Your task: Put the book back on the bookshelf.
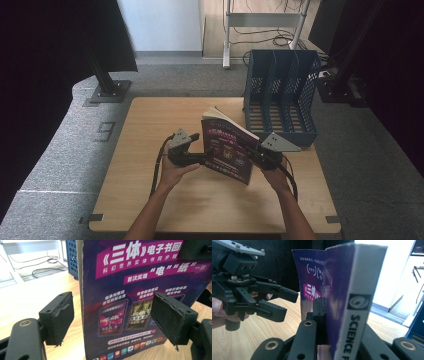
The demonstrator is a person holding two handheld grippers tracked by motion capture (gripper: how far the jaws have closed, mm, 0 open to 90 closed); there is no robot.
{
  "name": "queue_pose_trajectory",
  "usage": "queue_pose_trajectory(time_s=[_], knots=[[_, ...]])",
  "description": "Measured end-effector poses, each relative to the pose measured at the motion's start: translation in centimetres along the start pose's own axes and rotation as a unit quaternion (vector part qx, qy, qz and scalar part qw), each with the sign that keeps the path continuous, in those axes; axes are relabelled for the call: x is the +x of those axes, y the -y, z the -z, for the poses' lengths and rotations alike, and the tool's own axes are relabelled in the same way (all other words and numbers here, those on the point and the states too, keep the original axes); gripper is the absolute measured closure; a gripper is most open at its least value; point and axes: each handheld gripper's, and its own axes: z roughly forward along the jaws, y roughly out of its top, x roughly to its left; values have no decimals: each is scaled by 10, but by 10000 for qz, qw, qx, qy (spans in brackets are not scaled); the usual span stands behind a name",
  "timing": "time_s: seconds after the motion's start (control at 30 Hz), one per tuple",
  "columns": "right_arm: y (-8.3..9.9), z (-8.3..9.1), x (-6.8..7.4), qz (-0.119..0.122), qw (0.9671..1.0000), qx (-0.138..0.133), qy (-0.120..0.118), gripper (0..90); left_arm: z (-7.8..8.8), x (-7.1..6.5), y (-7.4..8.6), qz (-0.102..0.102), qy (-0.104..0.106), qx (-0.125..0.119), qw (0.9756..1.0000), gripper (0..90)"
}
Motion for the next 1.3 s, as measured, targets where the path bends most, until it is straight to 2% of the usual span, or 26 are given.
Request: queue_pose_trajectory(time_s=[0.27, 0.53, 0.7, 1.0, 1.3], knots=[[0, 0, 0, -3, 10000, 6, 9, 811, 9, 2, 17, 147, -24, -24, 9999, 190], [0, -1, -1, -13, 10000, 9, 25, 811, 14, 1, 28, 97, -68, 35, 9999, 189], [0, -1, -1, -22, 10000, 22, 69, 811, 16, 0, 37, 186, -38, 50, 9998, 189], [-2, -2, 1, -14, 9999, 70, 145, 811, 18, -2, 53, 198, -84, 168, 9996, 189], [-4, -5, 2, -83, 9997, 104, 190, 812, 19, -3, 60, 191, -109, 315, 9993, 190]])
